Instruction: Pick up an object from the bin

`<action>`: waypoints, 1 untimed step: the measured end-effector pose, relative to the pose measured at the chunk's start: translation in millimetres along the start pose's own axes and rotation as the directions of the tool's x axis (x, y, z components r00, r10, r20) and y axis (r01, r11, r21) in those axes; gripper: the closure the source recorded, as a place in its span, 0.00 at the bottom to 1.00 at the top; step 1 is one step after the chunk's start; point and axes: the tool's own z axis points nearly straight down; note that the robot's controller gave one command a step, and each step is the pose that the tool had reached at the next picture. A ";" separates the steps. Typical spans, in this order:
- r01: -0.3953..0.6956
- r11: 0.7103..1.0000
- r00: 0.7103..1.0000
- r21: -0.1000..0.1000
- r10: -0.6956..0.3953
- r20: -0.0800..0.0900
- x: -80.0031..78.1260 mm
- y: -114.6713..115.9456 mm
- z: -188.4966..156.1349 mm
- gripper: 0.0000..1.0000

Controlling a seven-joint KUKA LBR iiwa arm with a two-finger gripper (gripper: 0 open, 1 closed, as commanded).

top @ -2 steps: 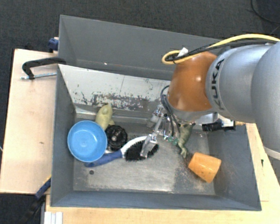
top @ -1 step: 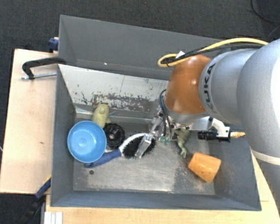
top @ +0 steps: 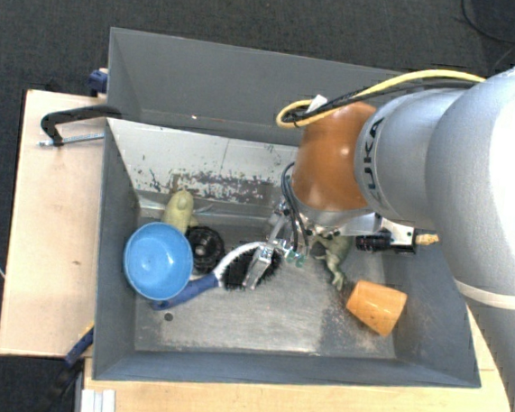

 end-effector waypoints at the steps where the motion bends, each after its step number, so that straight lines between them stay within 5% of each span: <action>1: 0.004 1.000 1.000 -0.001 -0.004 -0.021 5.4 3.9 -0.3 1.00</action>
Offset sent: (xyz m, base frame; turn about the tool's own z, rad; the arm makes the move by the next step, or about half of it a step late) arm 0.0000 0.0000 0.0000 0.0000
